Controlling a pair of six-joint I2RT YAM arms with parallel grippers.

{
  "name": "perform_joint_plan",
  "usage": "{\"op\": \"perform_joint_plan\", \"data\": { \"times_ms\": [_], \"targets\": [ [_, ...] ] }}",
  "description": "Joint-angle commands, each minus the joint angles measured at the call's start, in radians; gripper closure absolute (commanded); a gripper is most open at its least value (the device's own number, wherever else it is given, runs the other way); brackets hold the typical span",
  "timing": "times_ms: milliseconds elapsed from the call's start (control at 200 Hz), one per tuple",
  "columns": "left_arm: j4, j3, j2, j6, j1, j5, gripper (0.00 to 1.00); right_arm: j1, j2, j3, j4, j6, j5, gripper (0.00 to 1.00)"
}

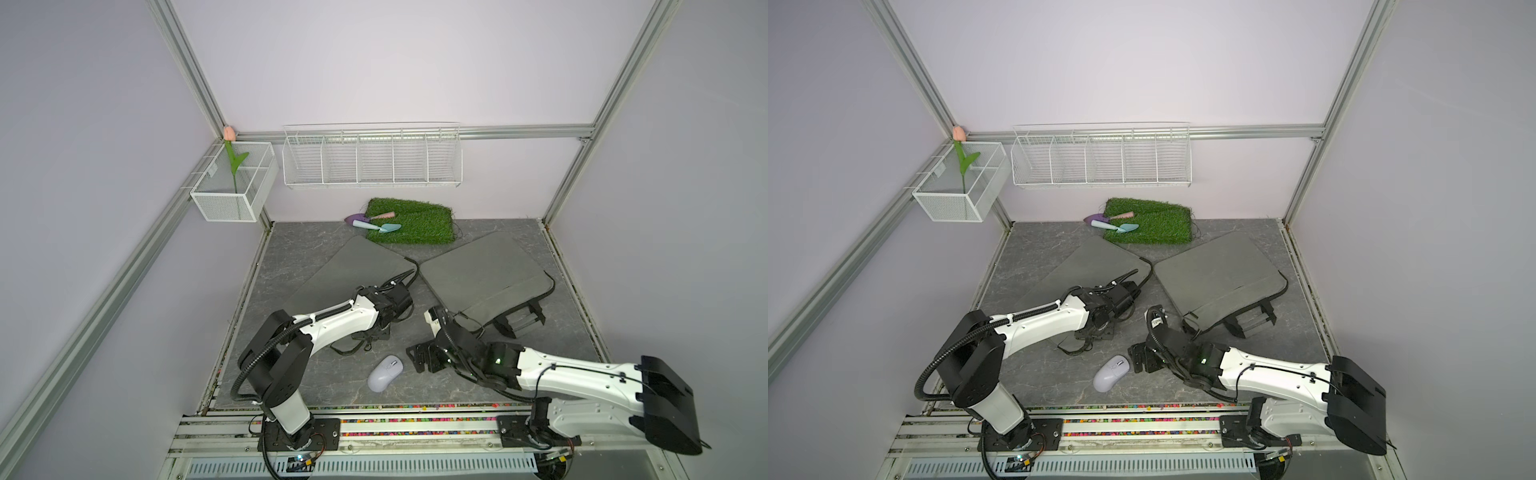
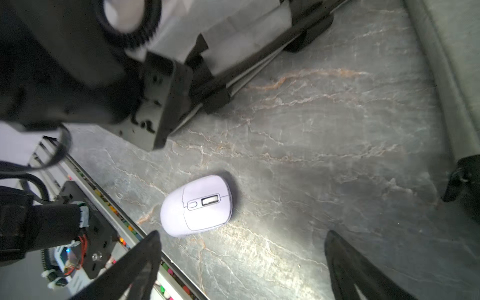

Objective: Put the mouse into the laptop bag
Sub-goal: Open the zippered laptop bag at the center of the board, then pick up the mouse from the center of the board.

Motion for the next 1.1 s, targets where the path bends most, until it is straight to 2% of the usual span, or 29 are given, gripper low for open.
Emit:
{"op": "perform_joint_plan", "data": {
  "times_ms": [0, 135, 365, 545, 800, 935, 1095],
  "targets": [
    [-0.044, 0.068, -0.029, -0.002, 0.006, -0.039, 1.00, 0.080, 0.077, 0.033, 0.039, 0.100, 0.130, 0.09],
    [-0.003, 0.075, -0.048, 0.032, 0.025, 0.050, 1.00, 0.147, 0.195, 0.092, 0.065, 0.128, 0.124, 0.10],
    [0.035, 0.097, -0.088, 0.045, 0.103, 0.160, 1.00, 0.172, 0.377, 0.190, 0.036, 0.159, 0.143, 0.10],
    [0.015, 0.102, -0.120, 0.053, 0.136, 0.134, 1.00, 0.186, 0.479, 0.316, -0.035, 0.160, 0.184, 0.10],
    [0.030, 0.091, -0.132, 0.062, 0.144, 0.144, 1.00, 0.237, 0.702, 0.565, -0.297, 0.196, 0.330, 0.10],
    [0.037, 0.086, -0.135, 0.065, 0.147, 0.155, 1.00, 0.247, 0.729, 0.588, -0.367, 0.229, 0.376, 0.10],
    [0.039, 0.082, -0.139, 0.065, 0.149, 0.158, 1.00, 0.260, 0.666, 0.522, -0.406, 0.272, 0.425, 0.10]
  ]
}}
